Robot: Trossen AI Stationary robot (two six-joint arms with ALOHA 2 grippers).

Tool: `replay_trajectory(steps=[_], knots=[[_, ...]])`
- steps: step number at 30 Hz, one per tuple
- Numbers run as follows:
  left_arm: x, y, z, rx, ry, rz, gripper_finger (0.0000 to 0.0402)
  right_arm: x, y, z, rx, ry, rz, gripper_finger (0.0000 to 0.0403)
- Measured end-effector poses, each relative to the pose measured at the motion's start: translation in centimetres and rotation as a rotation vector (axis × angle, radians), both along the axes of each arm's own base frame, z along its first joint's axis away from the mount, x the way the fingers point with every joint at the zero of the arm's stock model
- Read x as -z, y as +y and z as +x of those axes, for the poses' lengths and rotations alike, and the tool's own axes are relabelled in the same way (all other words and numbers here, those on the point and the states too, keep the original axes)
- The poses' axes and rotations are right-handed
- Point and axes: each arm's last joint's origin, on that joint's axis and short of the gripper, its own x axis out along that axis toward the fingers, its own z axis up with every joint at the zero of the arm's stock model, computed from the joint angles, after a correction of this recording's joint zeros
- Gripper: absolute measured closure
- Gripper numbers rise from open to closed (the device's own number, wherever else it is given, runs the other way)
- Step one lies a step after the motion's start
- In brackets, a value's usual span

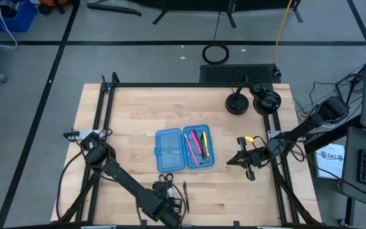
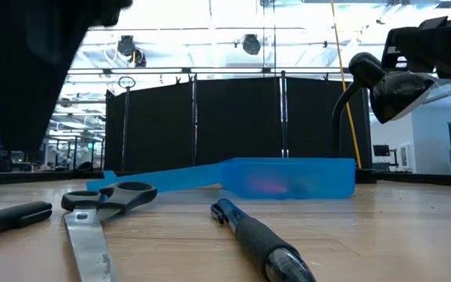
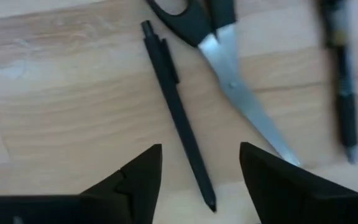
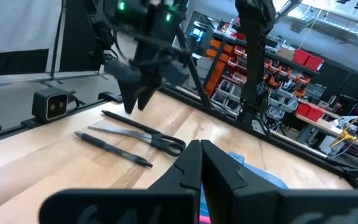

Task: Pick & place school supplies into a supply box
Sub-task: Put the black pen into the blue supply box

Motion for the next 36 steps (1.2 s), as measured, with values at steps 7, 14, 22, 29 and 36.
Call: replay_trajectory(steps=[7,14,22,29,36], knots=[[2.3,-0.1,-0.1,-0.008,-0.006,-0.044,0.0185,-0.2,0.0,0.0,-0.001,-0.014,0.014,0.0403],[5.0,0.3,-0.8,-0.017,-0.018,-0.078,0.0218,-0.2,0.0,0.0,-0.001,-0.012,0.029,0.0403],[6.2,1.0,-1.4,-0.043,0.059,-0.107,0.026,-0.3,0.0,0.0,-0.002,-0.018,0.041,0.0403],[6.3,1.4,-1.3,-0.054,0.075,-0.098,0.0313,-0.3,0.0,0.0,-0.002,-0.018,0.041,0.0403],[6.3,1.4,-1.2,-0.039,0.03,-0.056,0.038,-0.3,0.0,0.0,-0.014,-0.02,0.042,0.0403]])
